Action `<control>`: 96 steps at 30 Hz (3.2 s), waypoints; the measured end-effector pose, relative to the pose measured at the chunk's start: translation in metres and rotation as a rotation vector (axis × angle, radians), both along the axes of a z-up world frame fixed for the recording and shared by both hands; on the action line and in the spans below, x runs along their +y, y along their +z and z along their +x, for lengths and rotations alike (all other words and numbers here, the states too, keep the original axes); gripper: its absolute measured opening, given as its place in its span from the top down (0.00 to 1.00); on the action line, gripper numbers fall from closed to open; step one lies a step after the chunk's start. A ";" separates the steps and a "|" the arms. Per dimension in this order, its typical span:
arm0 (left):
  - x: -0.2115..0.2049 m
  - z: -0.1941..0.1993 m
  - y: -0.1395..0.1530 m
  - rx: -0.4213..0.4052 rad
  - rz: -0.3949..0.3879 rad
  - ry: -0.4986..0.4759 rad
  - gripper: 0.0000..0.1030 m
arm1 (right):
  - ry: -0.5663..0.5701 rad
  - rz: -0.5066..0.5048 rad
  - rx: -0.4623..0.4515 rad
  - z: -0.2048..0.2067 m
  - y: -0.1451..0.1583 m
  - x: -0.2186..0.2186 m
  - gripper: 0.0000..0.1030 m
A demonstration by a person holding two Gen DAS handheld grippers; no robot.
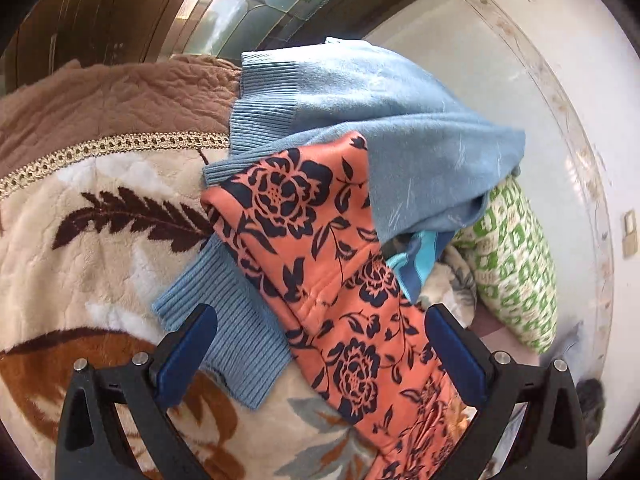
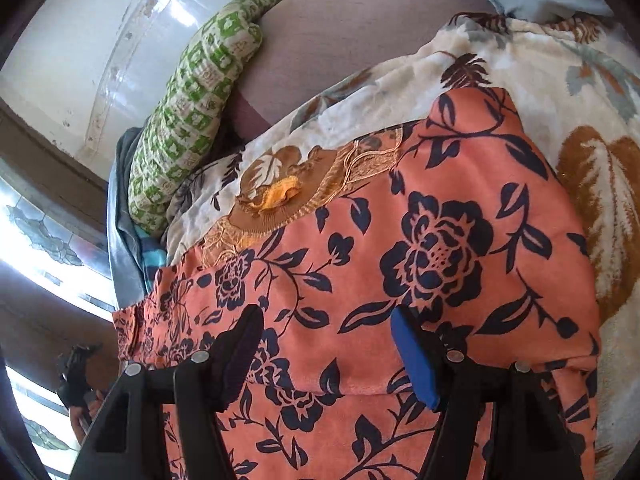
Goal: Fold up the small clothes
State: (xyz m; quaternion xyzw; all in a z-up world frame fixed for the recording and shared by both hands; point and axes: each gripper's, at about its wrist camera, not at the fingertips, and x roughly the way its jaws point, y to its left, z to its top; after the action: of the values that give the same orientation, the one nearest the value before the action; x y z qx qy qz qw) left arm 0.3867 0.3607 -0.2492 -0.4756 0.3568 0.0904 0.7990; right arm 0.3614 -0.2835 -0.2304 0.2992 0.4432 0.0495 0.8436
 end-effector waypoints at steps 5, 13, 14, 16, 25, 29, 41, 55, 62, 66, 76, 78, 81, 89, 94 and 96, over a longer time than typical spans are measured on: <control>0.015 0.016 -0.017 -0.013 -0.088 0.024 0.00 | 0.045 -0.062 0.015 0.005 -0.009 0.011 0.32; 0.017 0.021 -0.014 -0.082 -0.117 0.025 0.05 | 0.063 -0.059 0.013 0.009 -0.010 0.010 0.32; 0.015 0.021 -0.012 -0.087 -0.108 0.023 0.06 | 0.066 -0.063 0.012 0.009 -0.010 0.011 0.32; 0.012 0.020 -0.010 -0.095 -0.095 0.019 0.07 | 0.070 -0.067 0.010 0.009 -0.010 0.012 0.32; 0.016 0.015 -0.017 -0.081 -0.076 0.069 0.07 | 0.083 -0.090 0.005 0.010 -0.010 0.013 0.32; 0.024 0.011 -0.017 -0.138 -0.121 0.086 0.07 | 0.096 -0.121 0.002 0.011 -0.011 0.016 0.32; 0.031 0.026 -0.019 -0.196 -0.130 0.091 0.09 | 0.105 -0.145 -0.006 0.013 -0.012 0.018 0.32; 0.025 0.048 -0.042 -0.117 -0.098 0.053 0.97 | 0.112 -0.175 -0.016 0.015 -0.013 0.020 0.34; -0.018 0.056 0.000 -0.184 -0.039 -0.059 0.96 | 0.073 -0.138 -0.022 0.014 -0.008 0.009 0.67; -0.073 0.060 0.033 -0.239 -0.036 -0.172 0.96 | 0.073 -0.058 -0.080 0.008 0.006 0.007 0.67; -0.289 0.049 0.087 -0.323 -0.094 -0.620 0.96 | 0.127 0.475 -0.230 -0.011 0.035 -0.004 0.17; -0.329 0.043 0.090 -0.332 -0.127 -0.697 0.96 | 0.138 0.598 -0.241 -0.011 0.035 -0.008 0.17; -0.385 0.035 0.087 -0.318 -0.153 -0.795 0.96 | 0.116 0.722 -0.191 -0.008 0.022 -0.015 0.17; -0.460 0.004 0.053 -0.216 -0.136 -0.941 0.96 | -0.099 0.891 -0.213 -0.015 -0.002 -0.066 0.20; -0.468 0.004 0.041 -0.176 -0.099 -0.958 0.96 | -0.126 0.670 -0.168 -0.012 0.008 -0.069 0.87; -0.468 0.005 0.035 -0.135 -0.079 -0.974 0.93 | -0.142 0.595 -0.176 -0.012 0.016 -0.070 0.94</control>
State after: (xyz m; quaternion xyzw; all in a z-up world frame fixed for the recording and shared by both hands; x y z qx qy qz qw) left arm 0.3921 -0.1069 -0.2142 -0.2885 0.4884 -0.3380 0.7510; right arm 0.3491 -0.3538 -0.2148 0.5577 0.3126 0.1438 0.7554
